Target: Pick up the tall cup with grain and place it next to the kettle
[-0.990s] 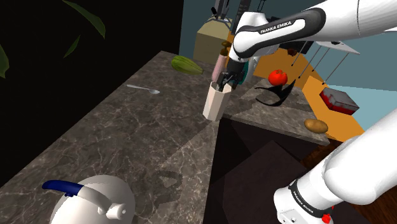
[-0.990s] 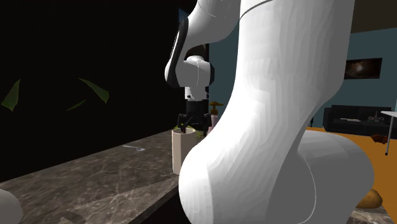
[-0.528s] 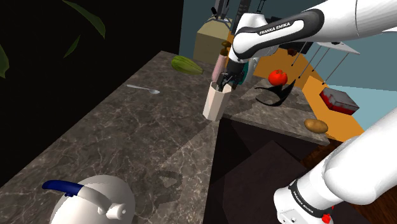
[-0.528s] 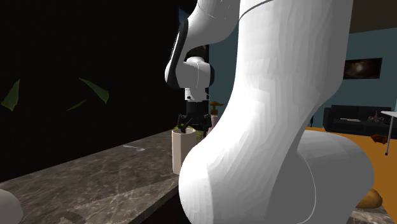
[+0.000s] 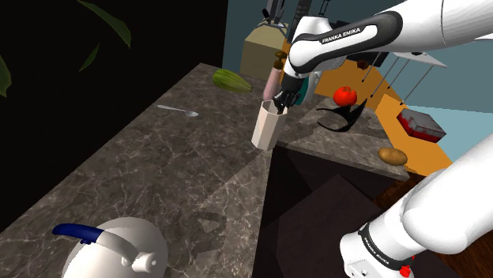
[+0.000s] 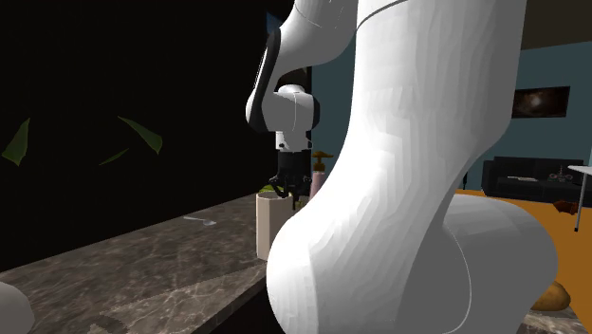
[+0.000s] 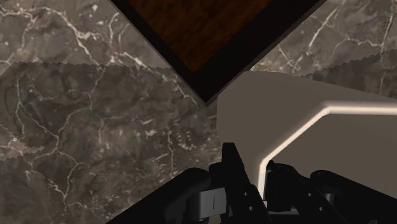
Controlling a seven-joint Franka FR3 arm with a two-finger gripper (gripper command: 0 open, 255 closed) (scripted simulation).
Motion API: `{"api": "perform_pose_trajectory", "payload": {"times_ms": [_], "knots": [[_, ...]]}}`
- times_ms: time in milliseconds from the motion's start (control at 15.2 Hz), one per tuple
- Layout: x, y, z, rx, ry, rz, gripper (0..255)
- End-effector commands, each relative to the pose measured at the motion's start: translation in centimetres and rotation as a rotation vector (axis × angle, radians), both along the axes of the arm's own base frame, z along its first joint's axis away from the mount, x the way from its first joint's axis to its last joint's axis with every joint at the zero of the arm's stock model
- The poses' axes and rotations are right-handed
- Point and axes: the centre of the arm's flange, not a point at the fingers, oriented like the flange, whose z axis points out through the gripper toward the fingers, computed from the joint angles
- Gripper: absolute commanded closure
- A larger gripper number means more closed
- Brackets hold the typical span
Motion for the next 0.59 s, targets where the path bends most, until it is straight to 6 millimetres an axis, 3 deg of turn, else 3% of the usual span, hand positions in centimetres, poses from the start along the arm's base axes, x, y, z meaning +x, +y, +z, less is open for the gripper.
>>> {"api": "perform_pose_trajectory", "payload": {"times_ms": [0,528], "knots": [[0.0,0.0,0.0,0.0,-0.001,0.0,255],[0.0,0.0,3.7,0.0,-0.001,0.0,255]]}}
